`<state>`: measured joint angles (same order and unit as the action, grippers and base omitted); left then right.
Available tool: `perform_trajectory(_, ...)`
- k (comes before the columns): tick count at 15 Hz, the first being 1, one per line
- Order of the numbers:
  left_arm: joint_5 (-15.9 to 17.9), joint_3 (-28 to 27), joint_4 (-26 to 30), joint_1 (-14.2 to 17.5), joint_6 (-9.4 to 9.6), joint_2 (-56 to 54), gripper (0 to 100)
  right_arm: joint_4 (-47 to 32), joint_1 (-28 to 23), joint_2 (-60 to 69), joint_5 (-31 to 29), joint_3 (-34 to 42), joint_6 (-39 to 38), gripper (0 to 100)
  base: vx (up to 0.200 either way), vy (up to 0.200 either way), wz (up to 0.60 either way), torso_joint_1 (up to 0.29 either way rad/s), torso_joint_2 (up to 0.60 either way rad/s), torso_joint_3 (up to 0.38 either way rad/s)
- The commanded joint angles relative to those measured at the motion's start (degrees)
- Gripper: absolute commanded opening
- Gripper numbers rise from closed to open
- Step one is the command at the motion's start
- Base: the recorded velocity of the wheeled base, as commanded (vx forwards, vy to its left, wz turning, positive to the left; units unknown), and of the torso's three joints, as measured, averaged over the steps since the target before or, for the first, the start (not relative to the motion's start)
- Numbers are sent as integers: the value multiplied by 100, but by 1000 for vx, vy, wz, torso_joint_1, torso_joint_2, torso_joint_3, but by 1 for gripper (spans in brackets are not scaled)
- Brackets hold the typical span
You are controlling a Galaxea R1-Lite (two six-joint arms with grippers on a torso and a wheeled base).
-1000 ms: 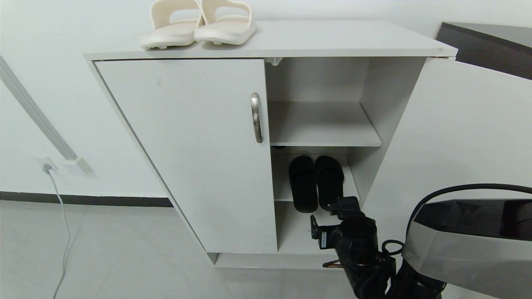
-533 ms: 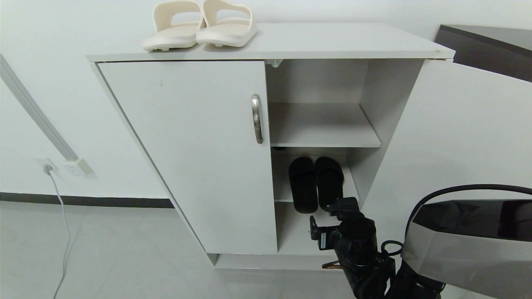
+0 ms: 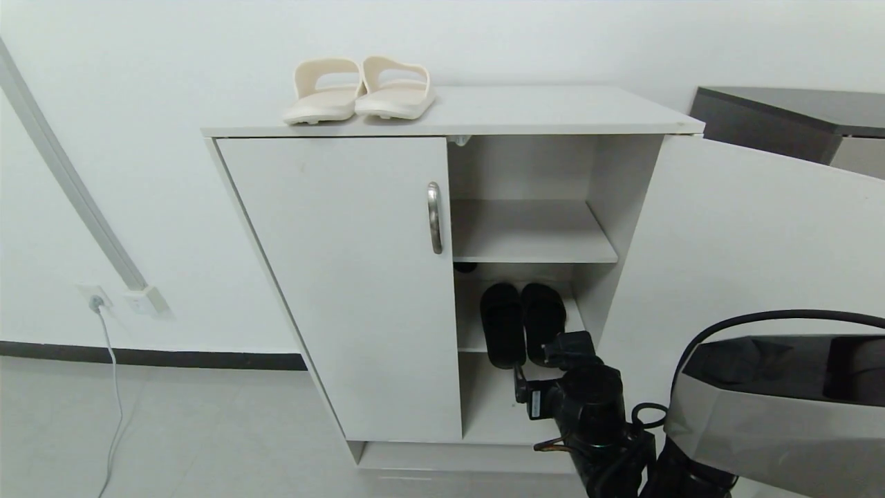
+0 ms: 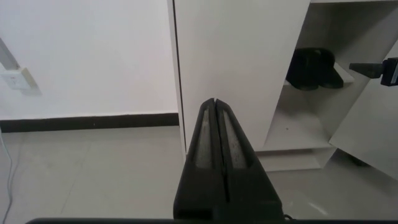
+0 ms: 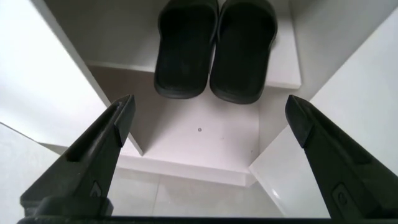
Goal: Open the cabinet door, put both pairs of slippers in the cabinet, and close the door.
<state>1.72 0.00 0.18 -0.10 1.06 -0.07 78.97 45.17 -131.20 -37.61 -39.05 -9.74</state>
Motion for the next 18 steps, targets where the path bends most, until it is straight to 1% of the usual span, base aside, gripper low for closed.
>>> perform_trajectory(1, -5, 0, -1, 1, 8, 7, 0, 4, 10, -64, -10, 2, -2, 100, 0, 0, 0, -2, 2, 203)
perform_trajectory(4, -5, 0, -9, 1, 26, 7, 0, 110, 1, -38, -18, -24, 7, 100, 0, 0, 0, 2, 4, 167)
perform_trajectory(7, -5, 0, -9, 1, 17, 7, 0, 48, 1, 156, 8, -86, 78, 100, 0, 0, 0, 1, 1, 19)
perform_trajectory(8, -5, 0, -9, 1, 17, 7, 0, -119, -43, 367, 43, -217, 535, 100, 0, 0, 0, 0, 0, 0)
perform_trajectory(9, -5, 0, -9, 1, 17, 7, 0, -180, -78, 446, 78, -279, 746, 100, 0, 0, 0, 0, 0, 0)
perform_trajectory(11, -5, 0, -9, 1, 8, 7, 0, -163, 19, 428, 122, -297, 737, 100, 0, 0, 0, 0, 0, 0)
perform_trajectory(15, -5, 0, -9, 1, 8, 7, 0, -136, 36, 367, 113, -217, 666, 100, 0, 0, 0, 0, 0, 0)
perform_trajectory(18, -5, 0, -9, 1, -1, 7, 0, -101, 45, 340, 113, -209, 666, 100, 0, 200, 0, 2, -1, 4)
